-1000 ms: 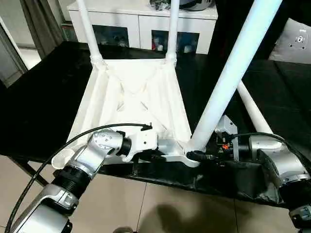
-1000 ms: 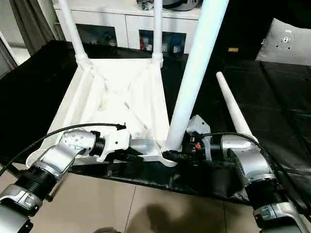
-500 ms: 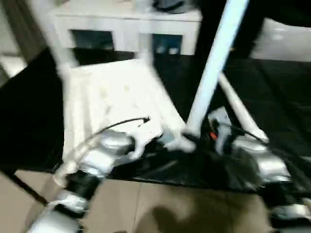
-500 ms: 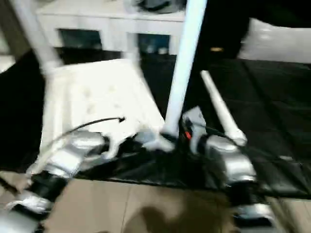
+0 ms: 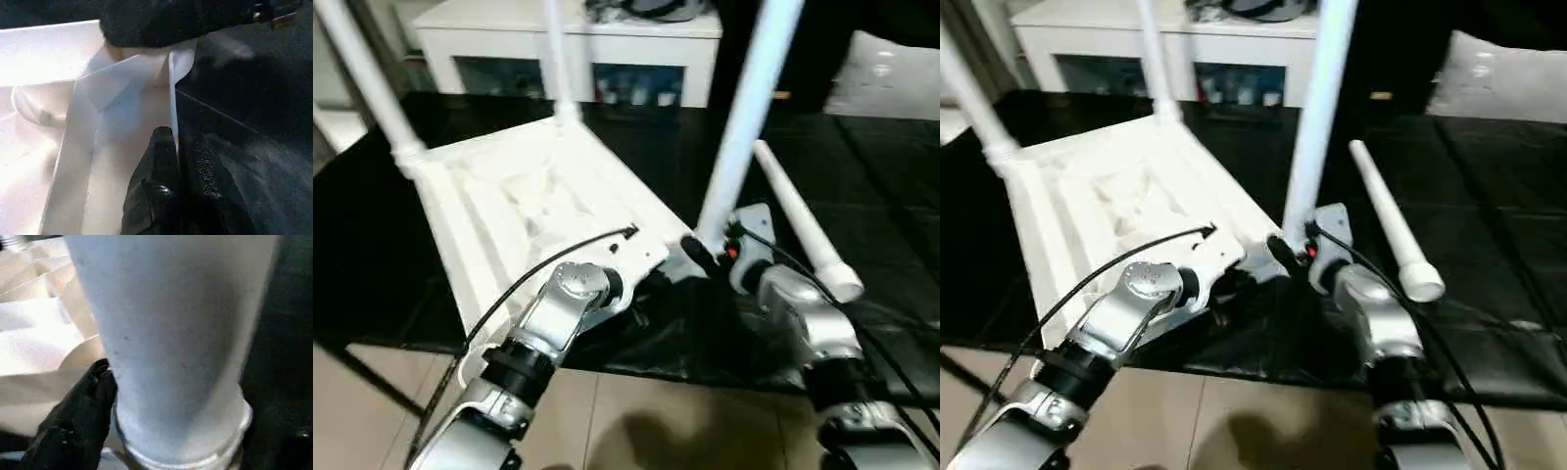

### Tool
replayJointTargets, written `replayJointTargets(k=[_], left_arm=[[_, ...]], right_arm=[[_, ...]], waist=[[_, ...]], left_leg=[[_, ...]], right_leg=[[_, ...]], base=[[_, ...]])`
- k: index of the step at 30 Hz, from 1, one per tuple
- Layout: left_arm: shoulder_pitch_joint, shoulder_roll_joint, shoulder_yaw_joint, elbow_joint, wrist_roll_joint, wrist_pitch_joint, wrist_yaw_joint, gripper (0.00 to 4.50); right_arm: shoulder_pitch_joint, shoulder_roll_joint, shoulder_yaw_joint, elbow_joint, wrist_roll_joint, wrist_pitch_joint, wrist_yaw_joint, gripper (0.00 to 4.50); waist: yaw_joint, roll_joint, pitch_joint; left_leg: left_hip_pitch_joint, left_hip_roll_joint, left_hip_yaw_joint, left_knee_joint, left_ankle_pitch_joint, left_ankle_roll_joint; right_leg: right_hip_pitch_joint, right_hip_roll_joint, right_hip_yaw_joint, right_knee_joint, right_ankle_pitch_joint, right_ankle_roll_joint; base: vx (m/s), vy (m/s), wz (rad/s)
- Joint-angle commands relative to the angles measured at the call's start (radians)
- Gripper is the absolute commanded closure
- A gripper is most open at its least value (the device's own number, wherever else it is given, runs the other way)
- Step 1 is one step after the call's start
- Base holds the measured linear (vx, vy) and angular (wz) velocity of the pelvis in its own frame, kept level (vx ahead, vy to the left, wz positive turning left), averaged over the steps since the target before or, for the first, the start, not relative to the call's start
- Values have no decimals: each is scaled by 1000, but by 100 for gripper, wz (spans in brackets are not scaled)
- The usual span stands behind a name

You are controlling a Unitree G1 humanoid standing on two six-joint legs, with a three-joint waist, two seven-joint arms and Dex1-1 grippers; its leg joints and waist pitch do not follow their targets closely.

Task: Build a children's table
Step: Rotate leg to tighten

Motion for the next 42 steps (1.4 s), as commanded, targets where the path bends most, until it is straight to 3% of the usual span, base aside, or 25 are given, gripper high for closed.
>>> replayJointTargets(k=[1, 6, 10, 15, 18, 21, 22, 24, 25, 29, 32, 35, 42], left_arm=[[14, 13, -21, 11, -15, -79, -50, 450], [22, 97, -60, 50, -2, -182, -160, 450], [29, 135, -69, 64, -12, -251, -227, 450], [32, 196, -95, 75, -21, -327, -347, 450], [30, 228, -113, 76, -31, -363, -421, 450], [26, 239, -122, 76, -33, -386, -457, 450], [23, 243, -126, 79, -33, -395, -470, 450], [15, 248, -131, 90, -29, -416, -487, 450], [12, 249, -133, 95, -28, -423, -491, 450], [-2, 252, -138, 115, -24, -442, -506, 450], [-8, 250, -135, 128, -20, -449, -505, 450], [-9, 249, -133, 135, -17, -453, -508, 450], [-2, 246, -128, 152, -29, -459, -520, 450]], right_arm=[[8, -35, -1, 0, 21, -41, 73, 45], [25, -161, 2, -41, 65, -49, 287, 6], [33, -226, 18, -72, 74, -34, 405, 6], [54, -323, 90, -125, 84, -21, 608, 6], [66, -360, 147, -154, 68, -17, 699, 6], [66, -368, 174, -147, 44, -37, 722, 6], [64, -369, 184, -142, 39, -40, 731, 6], [61, -367, 194, -133, 35, -43, 745, 6], [60, -366, 196, -131, 35, -43, 748, 23], [59, -352, 195, -140, 54, -34, 756, 23], [62, -353, 198, -151, 62, -24, 761, 58], [68, -352, 198, -157, 66, -23, 766, 64], [100, -338, 195, -189, 99, 15, 786, 148]], waist=[[3, -13, -60], [12, -15, -56], [15, -16, -57], [26, -14, -58], [29, -19, -59], [30, -17, -58], [30, -23, -57], [35, -20, -58], [38, -19, -59], [48, -17, -60], [49, -16, -61], [49, -15, -61], [50, -14, -61]], left_leg=[[-5, 81, -33, -60, -46, 120], [-3, 79, -32, -61, -97, 116], [-2, 79, -31, -60, -97, 117], [-2, 83, -32, -59, -87, 125], [-4, 85, -31, -59, -89, 126], [-2, 83, -31, -59, -94, 117], [-3, 82, -30, -60, -95, 114], [0, 85, -31, -59, -85, 116], [0, 87, -31, -59, -85, 115], [2, 89, -31, -59, -77, 112], [1, 90, -32, -60, -80, 108], [0, 88, -31, -60, -89, 103], [0, 90, -33, -60, -86, 102]], right_leg=[[59, -113, 85, -73, -216, -101], [60, -110, 83, -84, -294, -64], [60, -108, 82, -86, -310, -55], [57, -106, 80, -79, -279, -66], [58, -107, 81, -76, -277, -70], [57, -108, 80, -79, -302, -70], [57, -107, 80, -80, -311, -66], [55, -108, 81, -79, -304, -69], [55, -108, 82, -77, -298, -70], [54, -110, 84, -73, -267, -81], [57, -110, 83, -72, -260, -81], [57, -111, 83, -74, -273, -77], [58, -111, 83, -74, -268, -74]], base=[[0, 0, 0], [0, 0, 0], [0, 0, 0], [0, 0, 0], [0, 0, 0], [0, 0, 0], [0, 0, 0], [0, 0, 0], [0, 0, 0], [0, 0, 0], [0, 0, 0], [0, 0, 0], [0, 0, 0]])
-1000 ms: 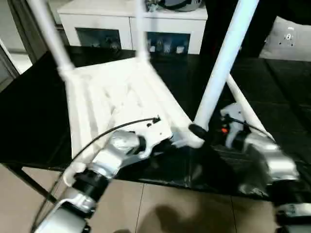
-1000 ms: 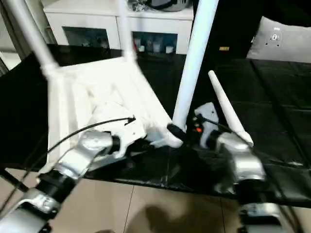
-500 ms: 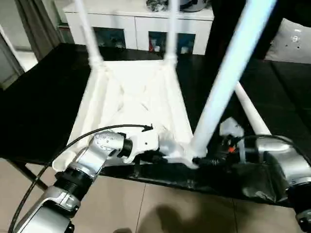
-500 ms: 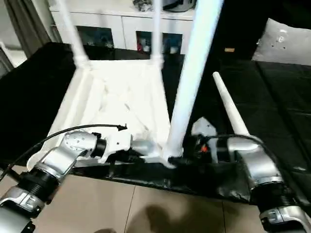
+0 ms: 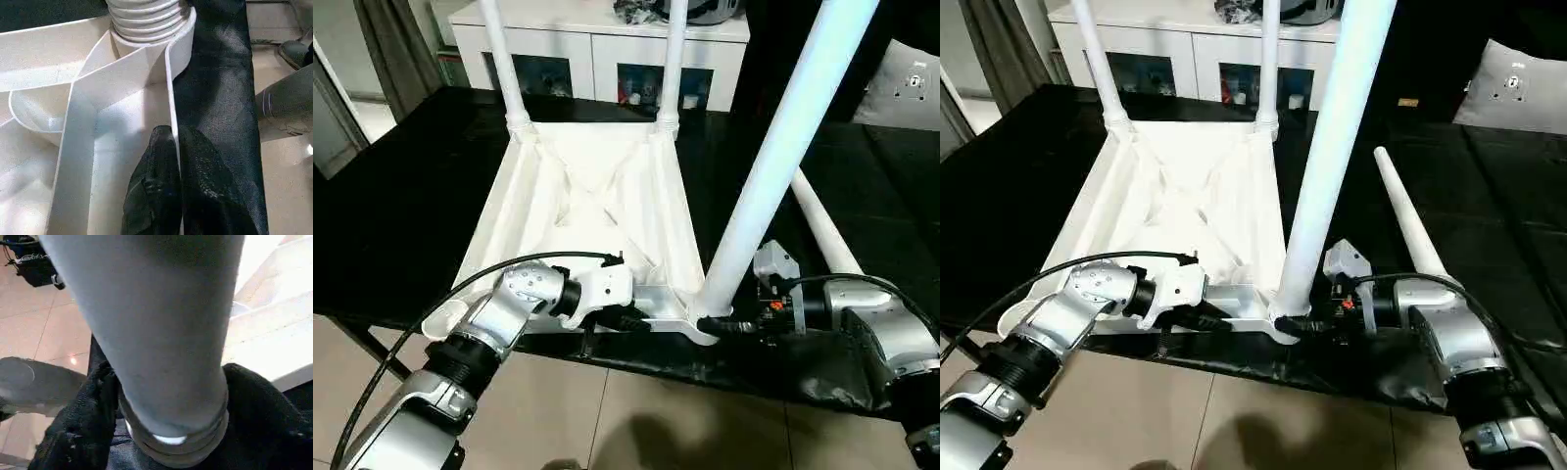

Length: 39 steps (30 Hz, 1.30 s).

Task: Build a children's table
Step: Rotate leg to tighten

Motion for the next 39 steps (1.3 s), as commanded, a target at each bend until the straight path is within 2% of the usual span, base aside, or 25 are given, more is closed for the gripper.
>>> replayJointTargets(k=[1, 5, 6, 9, 11, 13, 15, 16, 17, 18, 19, 20, 21, 22, 24, 25, 26, 28, 31, 33, 34, 35, 36, 37, 39], left_arm=[[12, 6, -49, 31, 33, -3, -35, 450], [24, 1, -39, 13, 21, 35, -26, 450], [33, -7, -28, -8, 7, 70, -15, 450], [41, -28, -10, -41, -7, 133, 18, 450], [46, -47, 0, -62, -9, 184, 53, 450], [50, -75, 14, -83, -11, 238, 103, 450], [51, -128, 39, -104, -14, 319, 192, 450], [51, -128, 39, -104, -14, 319, 192, 450], [49, -144, 47, -108, -16, 344, 218, 450], [45, -173, 62, -110, -15, 382, 269, 450], [33, -206, 84, -97, -14, 407, 331, 450], [15, -250, 114, -73, -11, 433, 419, 450], [2, -280, 134, -55, -5, 443, 484, 450], [-6, -298, 146, -45, -2, 449, 523, 450], [-9, -311, 149, -44, 4, 445, 541, 450], [-9, -320, 149, -50, 9, 447, 549, 450], [-4, -320, 138, -62, 15, 442, 538, 450], [8, -307, 116, -88, 25, 432, 508, 450], [23, -274, 101, -95, 37, 403, 478, 450], [27, -252, 94, -91, 40, 387, 458, 450], [29, -240, 88, -89, 42, 368, 444, 450], [37, -209, 78, -87, 42, 330, 398, 450], [40, -201, 76, -87, 41, 320, 385, 450], [42, -184, 69, -86, 43, 297, 361, 450], [44, -159, 61, -84, 45, 273, 331, 450]], right_arm=[[19, 10, 8, -35, 28, 23, 27, 151], [45, 30, 3, -66, 59, 65, 17, 172], [59, 53, -2, -87, 78, 105, -13, 174], [63, 100, -9, -85, 63, 143, -106, 178], [61, 138, -13, -74, 45, 155, -181, 178], [49, 193, -31, -54, 30, 169, -283, 178], [21, 270, -71, -18, 21, 202, -427, 178], [21, 270, -71, -18, 21, 202, -427, 178], [13, 291, -85, -9, 21, 211, -465, 178], [0, 325, -107, 8, 18, 217, -532, 178], [-15, 353, -123, 31, 8, 211, -594, 178], [-34, 386, -144, 63, -5, 197, -674, 178], [-47, 403, -158, 86, -18, 177, -729, 178], [-54, 412, -166, 98, -25, 164, -761, 178], [-57, 416, -171, 102, -32, 152, -772, 178], [-57, 420, -176, 102, -34, 150, -773, 178], [-50, 409, -159, 97, -57, 121, -758, 122], [-39, 390, -143, 90, -70, 95, -718, 106], [-28, 366, -162, 80, -52, 70, -676, 80], [-23, 341, -159, 75, -50, 49, -649, 62], [-18, 324, -155, 69, -48, 42, -625, 54], [-6, 283, -148, 56, -46, 22, -564, 43], [-3, 272, -147, 53, -47, 14, -547, 32], [1, 251, -147, 46, -45, 5, -517, 24], [5, 220, -151, 36, -32, -1, -459, 9]], waist=[[-3, -12, -61], [0, -12, -60], [-1, -13, -60], [-6, -13, -58], [-16, -19, -50], [-29, -16, -40], [-62, -12, -30], [-82, -12, -30], [-89, -7, -33], [-104, 3, -36], [-111, 3, -35], [-125, 6, -31], [-142, 3, -29], [-150, 4, -33], [-150, 0, -32], [-149, -5, -33], [-142, -4, -36], [-133, 1, -42], [-128, 2, -47], [-119, 2, -53], [-116, 5, -55], [-107, 3, -65], [-101, -1, -67], [-94, 2, -64], [-84, 0, -63]], left_leg=[[0, 89, -32, -64, -89, 102], [1, 92, -33, -66, -98, 95], [2, 92, -33, -67, -100, 91], [1, 90, -33, -69, -105, 80], [6, 83, -31, -72, -140, 64], [13, 76, -34, -73, -192, 41], [33, 72, -40, -69, -289, 8], [34, 69, -45, -67, -326, 1], [31, 71, -49, -69, -337, 1], [27, 82, -58, -76, -360, 0], [25, 89, -61, -80, -379, -4], [35, 93, -61, -81, -418, -10], [38, 90, -64, -76, -460, -15], [37, 85, -64, -72, -460, -9], [35, 68, -54, -64, -402, 6], [32, 64, -52, -63, -376, 13], [23, 65, -51, -65, -331, 24], [10, 81, -54, -76, -265, 46], [4, 88, -54, -78, -227, 59], [-6, 88, -50, -71, -141, 86], [-9, 87, -50, -69, -117, 93], [-11, 87, -49, -63, -57, 112], [-18, 83, -45, -55, -5, 145], [-24, 78, -43, -52, 8, 166], [-25, 73, -39, -49, -1, 170]], right_leg=[[56, -111, 83, -76, -273, -75], [55, -112, 84, -76, -285, -74], [55, -112, 84, -76, -289, -74], [56, -114, 83, -80, -311, -68], [51, -113, 79, -96, -406, -49], [49, -113, 70, -116, -512, -15], [40, -110, 48, -145, -631, 25], [48, -109, 34, -150, -646, 44], [55, -109, 30, -151, -638, 53], [62, -110, 29, -147, -592, 52], [63, -110, 30, -145, -576, 49], [56, -110, 25, -148, -561, 34], [59, -111, 9, -152, -579, 41], [63, -114, 8, -154, -585, 56], [53, -124, 14, -164, -602, 57], [54, -124, 15, -164, -606, 57], [58, -126, 22, -158, -583, 50], [61, -126, 42, -134, -462, 2], [63, -127, 53, -116, -381, -42], [69, -130, 61, -97, -281, -79], [73, -130, 61, -91, -252, -86], [75, -129, 63, -76, -168, -100], [71, -126, 65, -62, -90, -116], [71, -126, 64, -60, -79, -121], [68, -123, 62, -64, -122, -103]], base=[[0, 0, 0], [0, 0, 0], [0, 0, 0], [0, 0, 0], [0, 0, 0], [0, 0, 0], [0, 0, 0], [0, 0, 0], [0, 0, 0], [0, 0, 0], [0, 0, 0], [0, 0, 0], [0, 0, 0], [0, 0, 0], [0, 0, 0], [0, 0, 0], [0, 0, 0], [0, 0, 0], [0, 0, 0], [0, 0, 0], [0, 0, 0], [0, 0, 0], [0, 0, 0], [0, 0, 0], [0, 0, 0]])
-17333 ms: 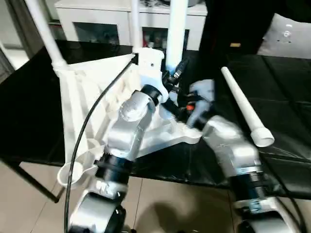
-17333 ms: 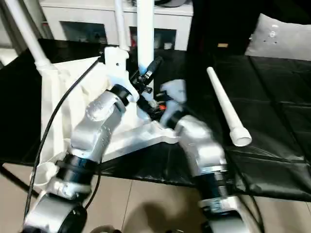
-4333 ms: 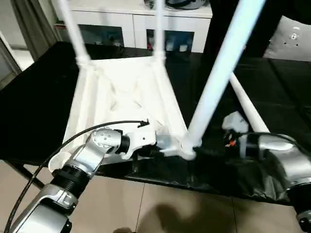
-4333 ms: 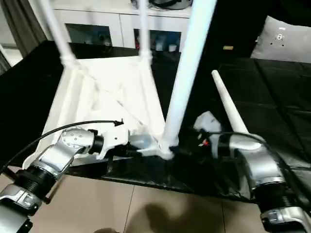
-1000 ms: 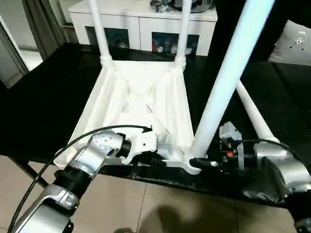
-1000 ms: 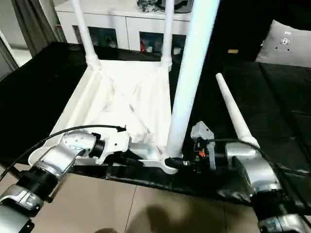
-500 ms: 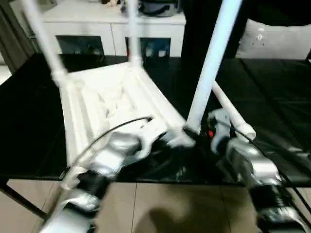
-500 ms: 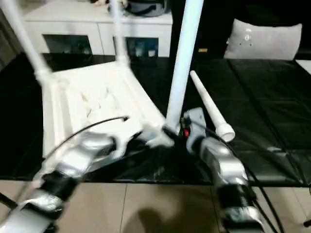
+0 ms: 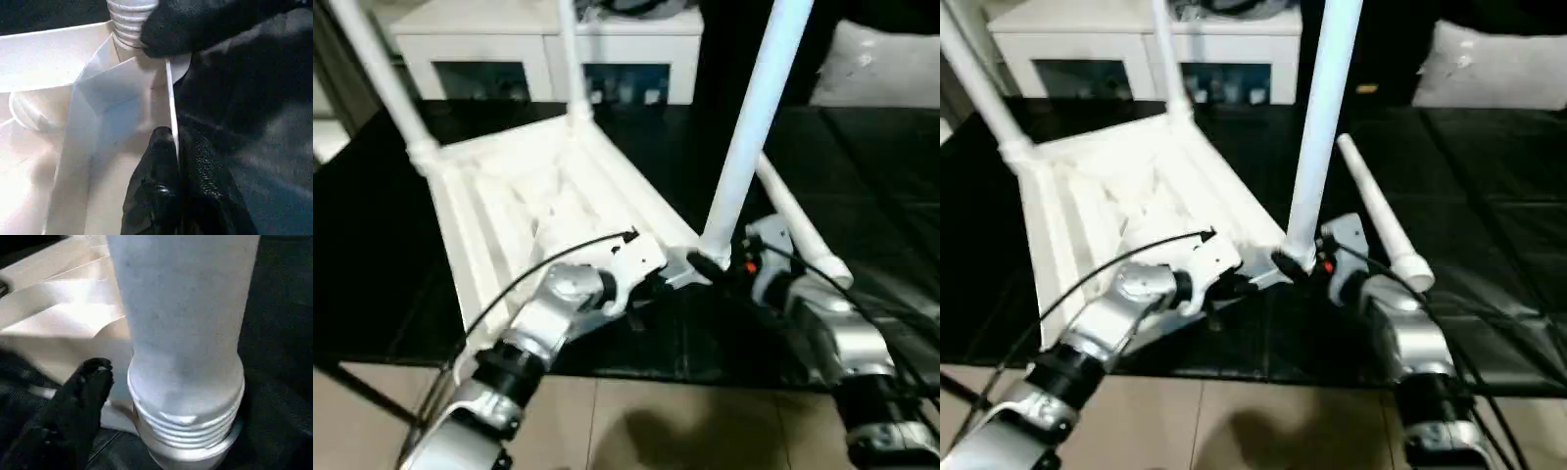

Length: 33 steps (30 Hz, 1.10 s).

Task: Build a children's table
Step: Rotate leg to tighten

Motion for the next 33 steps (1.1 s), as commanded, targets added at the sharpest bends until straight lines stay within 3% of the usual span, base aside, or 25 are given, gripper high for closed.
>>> replayJointTargets(k=[1, 3, 6, 8, 11, 15, 21, 33], left_arm=[[24, 28, -31, 10, -7, -64, -67, 450], [27, 48, -33, 8, -22, -84, -111, 450], [28, 86, -49, 9, -27, -120, -177, 450], [26, 97, -54, 15, -27, -137, -196, 450], [20, 136, -71, 32, -28, -184, -275, 450], [15, 169, -90, 49, -24, -229, -340, 450], [6, 193, -112, 67, -14, -268, -383, 450], [-3, 186, -113, 106, -13, -308, -393, 450]], right_arm=[[11, -42, 15, -33, 21, -9, 105, 3], [11, -77, 14, -44, 37, 0, 173, 3], [11, -127, 35, -67, 42, -10, 251, 3], [12, -144, 45, -75, 47, -17, 286, 3], [17, -193, 78, -103, 73, -15, 421, 3], [14, -229, 111, -116, 79, -8, 524, 3], [-5, -241, 140, -80, 49, -27, 546, 63], [-6, -231, 164, -68, 42, -35, 557, 163]], waist=[[12, -26, -63], [24, -22, -61], [36, -27, -60], [43, -24, -62], [47, -28, -65], [61, -28, -66], [67, -29, -66], [72, -32, -68]], left_leg=[[-15, 72, -31, -52, -1, 164], [-9, 78, -30, -56, -35, 145], [-2, 88, -32, -60, -55, 128], [0, 91, -33, -59, -46, 124], [-2, 91, -32, -57, -29, 135], [-2, 94, -30, -55, -15, 147], [1, 95, -31, -58, -30, 115], [1, 95, -30, -58, -30, 107]], right_leg=[[68, -106, 93, -69, -146, -88], [65, -100, 89, -78, -229, -56], [60, -99, 91, -78, -250, -48], [59, -101, 94, -72, -231, -55], [60, -102, 95, -64, -179, -76], [59, -104, 96, -60, -166, -77], [59, -105, 96, -62, -193, -78], [62, -105, 96, -60, -182, -79]], base=[[0, 0, 0], [0, 0, 0], [0, 0, 0], [0, 0, 0], [0, 0, 0], [0, 0, 0], [0, 0, 0], [0, 0, 0]])
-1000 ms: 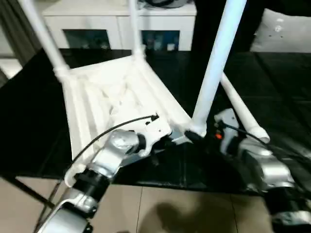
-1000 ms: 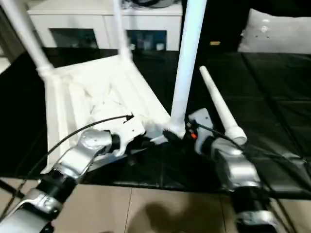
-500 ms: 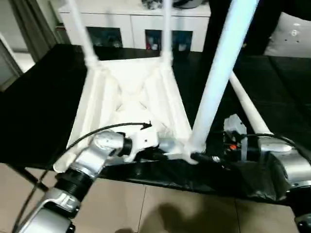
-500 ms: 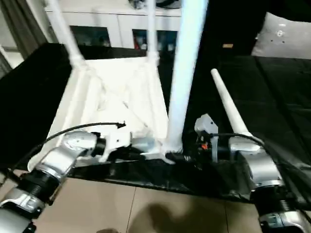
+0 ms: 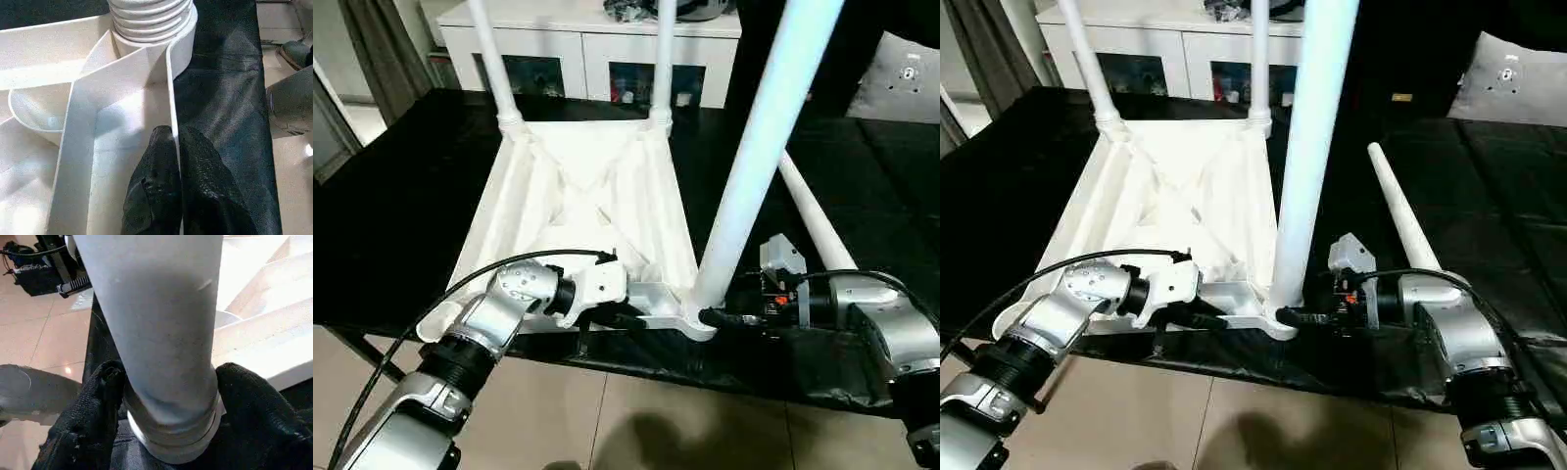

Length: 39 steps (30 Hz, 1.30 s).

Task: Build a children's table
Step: Rotate leg to tighten

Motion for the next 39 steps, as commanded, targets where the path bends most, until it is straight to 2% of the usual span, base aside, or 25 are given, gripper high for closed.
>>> replayJointTargets(k=[1, 7, 9, 11, 12, 14, 19, 22, 23, 25, 26, 27, 28, 29, 30, 31, 32, 33, 35, 36, 37, 38, 39], left_arm=[[8, 4, -48, 26, 38, -4, -23, 450], [17, -7, -39, 20, 21, 24, -21, 450], [25, -13, -35, 9, 12, 41, -20, 450], [33, -17, -33, -2, 6, 53, -18, 450], [46, -23, -29, -17, -3, 70, -13, 450], [50, -24, -27, -19, -5, 73, -10, 450], [48, -29, -17, -20, -10, 83, 4, 450], [48, -53, 0, -45, -21, 152, 42, 450], [48, -55, 2, -48, -21, 158, 45, 450], [49, -68, 10, -60, -23, 196, 69, 450], [46, -108, 30, -78, -25, 274, 141, 450], [45, -112, 32, -80, -25, 280, 147, 450], [43, -137, 45, -91, -26, 327, 191, 450], [43, -137, 45, -91, -26, 327, 191, 450], [36, -182, 62, -97, -28, 382, 258, 450], [19, -233, 79, -82, -21, 414, 340, 450], [-16, -308, 104, -32, -11, 442, 455, 450], [-24, -322, 109, -18, -8, 444, 479, 450], [-38, -341, 117, 6, -3, 435, 520, 450], [-46, -350, 122, 18, -1, 429, 539, 450], [-54, -356, 122, 29, 6, 424, 555, 450], [-54, -356, 122, 29, 6, 424, 555, 450], [-57, -347, 115, 33, 18, 408, 556, 450]], right_arm=[[0, 3, 30, -4, -5, 2, 19, 167], [26, 14, 32, -40, 14, 39, 22, 202], [39, 19, 35, -56, 19, 50, 16, 208], [50, 24, 38, -68, 23, 64, 10, 212], [70, 33, 45, -88, 27, 80, -4, 214], [76, 39, 47, -91, 26, 84, -14, 214], [84, 63, 42, -89, 24, 101, -53, 215], [80, 98, 26, -81, 9, 153, -148, 216], [79, 101, 25, -81, 8, 157, -157, 216], [73, 119, 18, -68, -8, 173, -212, 216], [54, 174, -12, -36, -23, 195, -337, 216], [53, 178, -14, -33, -24, 197, -347, 216], [42, 212, -33, -14, -32, 210, -423, 216], [42, 212, -33, -14, -32, 210, -423, 216], [20, 266, -68, 20, -28, 234, -526, 216], [-9, 317, -104, 67, -22, 254, -627, 216], [-57, 377, -139, 154, -33, 247, -764, 216], [-67, 387, -144, 175, -39, 240, -793, 217], [-86, 403, -163, 211, -37, 232, -845, 217], [-95, 411, -173, 230, -35, 229, -871, 217], [-106, 418, -179, 250, -36, 214, -894, 217], [-106, 418, -179, 250, -36, 214, -894, 182], [-107, 423, -187, 254, -31, 191, -895, 182]], waist=[[0, -20, -64], [2, -20, -65], [6, -17, -66], [8, -19, -65], [8, -16, -65], [9, -18, -64], [7, -14, -63], [2, -12, -60], [-2, -12, -57], [-19, -13, -45], [-23, -5, -43], [-34, -8, -43], [-50, -12, -44], [-50, -12, -44], [-70, -10, -44], [-85, -10, -44], [-90, -14, -46], [-104, -10, -42], [-108, -13, -46], [-110, -10, -50], [-110, -11, -50], [-110, -11, -50], [-109, -13, -50]], left_leg=[[-1, 91, -32, -61, -33, 107], [2, 92, -32, -63, -42, 98], [3, 96, -34, -63, -35, 99], [3, 97, -34, -64, -32, 101], [2, 94, -32, -64, -41, 98], [3, 90, -30, -65, -51, 92], [8, 90, -31, -69, -88, 72], [11, 91, -33, -73, -114, 58], [11, 92, -32, -76, -127, 52], [21, 81, -31, -78, -203, 29], [24, 77, -33, -77, -221, 22], [27, 78, -35, -79, -234, 6], [22, 75, -38, -78, -243, -6], [22, 75, -38, -78, -243, -6], [18, 72, -43, -76, -257, -8], [21, 70, -44, -74, -265, -8], [21, 70, -44, -73, -263, -6], [24, 65, -44, -68, -275, -8], [23, 59, -44, -64, -275, -1], [17, 64, -44, -71, -246, 22], [10, 69, -46, -75, -236, 33], [10, 69, -44, -75, -235, 37], [10, 68, -43, -75, -227, 41]], right_leg=[[59, -107, 97, -62, -181, -82], [60, -107, 97, -64, -190, -79], [60, -109, 98, -59, -173, -86], [59, -108, 99, -58, -158, -90], [60, -110, 98, -61, -172, -88], [60, -107, 97, -66, -198, -77], [58, -105, 95, -78, -258, -53], [58, -106, 94, -82, -276, -54], [59, -106, 95, -84, -292, -52], [56, -106, 86, -110, -437, -15], [55, -105, 80, -116, -470, -6], [55, -104, 77, -122, -492, 3], [61, -104, 72, -123, -507, 18], [61, -104, 72, -123, -507, 18], [62, -103, 64, -130, -523, 34], [60, -102, 62, -134, -524, 37], [59, -103, 61, -135, -517, 31], [52, -98, 53, -140, -534, 30], [57, -101, 51, -144, -541, 45], [59, -101, 61, -137, -477, 29], [62, -102, 66, -130, -446, 19], [59, -102, 67, -130, -442, 15], [61, -106, 71, -127, -433, 4]], base=[[0, 0, 0], [0, 0, 0], [0, 0, 0], [0, 0, 0], [0, 0, 0], [0, 0, 0], [0, 0, 0], [0, 0, 0], [0, 0, 0], [0, 0, 0], [0, 0, 0], [0, 0, 0], [0, 0, 0], [0, 0, 0], [0, 0, 0], [0, 0, 0], [0, 0, 0], [0, 0, 0], [0, 0, 0], [0, 0, 0], [0, 0, 0], [0, 0, 0], [0, 0, 0]])
